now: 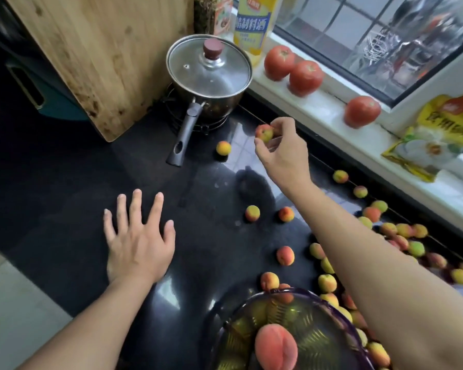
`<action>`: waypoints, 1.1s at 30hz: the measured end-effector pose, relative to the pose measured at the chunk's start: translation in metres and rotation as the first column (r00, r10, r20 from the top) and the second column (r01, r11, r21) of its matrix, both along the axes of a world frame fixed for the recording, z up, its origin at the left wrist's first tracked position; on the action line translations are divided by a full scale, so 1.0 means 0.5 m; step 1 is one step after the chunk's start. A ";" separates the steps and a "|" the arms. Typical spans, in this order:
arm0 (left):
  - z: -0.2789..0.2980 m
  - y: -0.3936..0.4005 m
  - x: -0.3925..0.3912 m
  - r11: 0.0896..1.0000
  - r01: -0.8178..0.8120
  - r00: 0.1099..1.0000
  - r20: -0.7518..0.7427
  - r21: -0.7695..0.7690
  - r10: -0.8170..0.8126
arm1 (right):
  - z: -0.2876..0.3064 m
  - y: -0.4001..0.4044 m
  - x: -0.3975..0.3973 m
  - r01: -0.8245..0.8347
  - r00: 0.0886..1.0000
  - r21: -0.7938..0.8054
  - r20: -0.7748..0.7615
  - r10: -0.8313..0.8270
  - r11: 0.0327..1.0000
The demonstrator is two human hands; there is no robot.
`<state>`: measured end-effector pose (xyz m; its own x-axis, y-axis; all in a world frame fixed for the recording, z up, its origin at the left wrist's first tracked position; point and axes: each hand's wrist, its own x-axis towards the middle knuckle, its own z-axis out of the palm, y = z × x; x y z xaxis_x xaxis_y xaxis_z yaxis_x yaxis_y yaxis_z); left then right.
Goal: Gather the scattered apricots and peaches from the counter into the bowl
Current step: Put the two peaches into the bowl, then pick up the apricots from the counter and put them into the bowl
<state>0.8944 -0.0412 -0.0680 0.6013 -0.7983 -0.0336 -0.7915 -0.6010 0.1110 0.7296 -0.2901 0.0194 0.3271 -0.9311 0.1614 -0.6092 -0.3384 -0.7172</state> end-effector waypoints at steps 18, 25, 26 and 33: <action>0.038 0.071 -0.081 0.992 0.122 0.986 -0.116 0.041 -0.116 | 0.129 0.689 -0.528 0.376 0.919 0.379 -0.271 -0.287 0.846; 0.019 0.216 -0.172 0.958 0.278 0.960 -0.053 0.077 -0.274 | 0.071 0.637 -0.471 0.092 0.888 0.399 -0.448 0.107 0.912; 0.019 0.215 -0.169 0.958 0.276 0.961 -0.040 0.079 -0.274 | 0.066 0.623 -0.462 0.055 0.857 0.404 -0.489 0.164 0.913; 0.027 0.211 -0.174 0.965 0.254 0.967 -0.027 0.067 -0.253 | 0.047 0.549 -0.417 -0.080 0.672 0.370 -0.666 0.324 0.926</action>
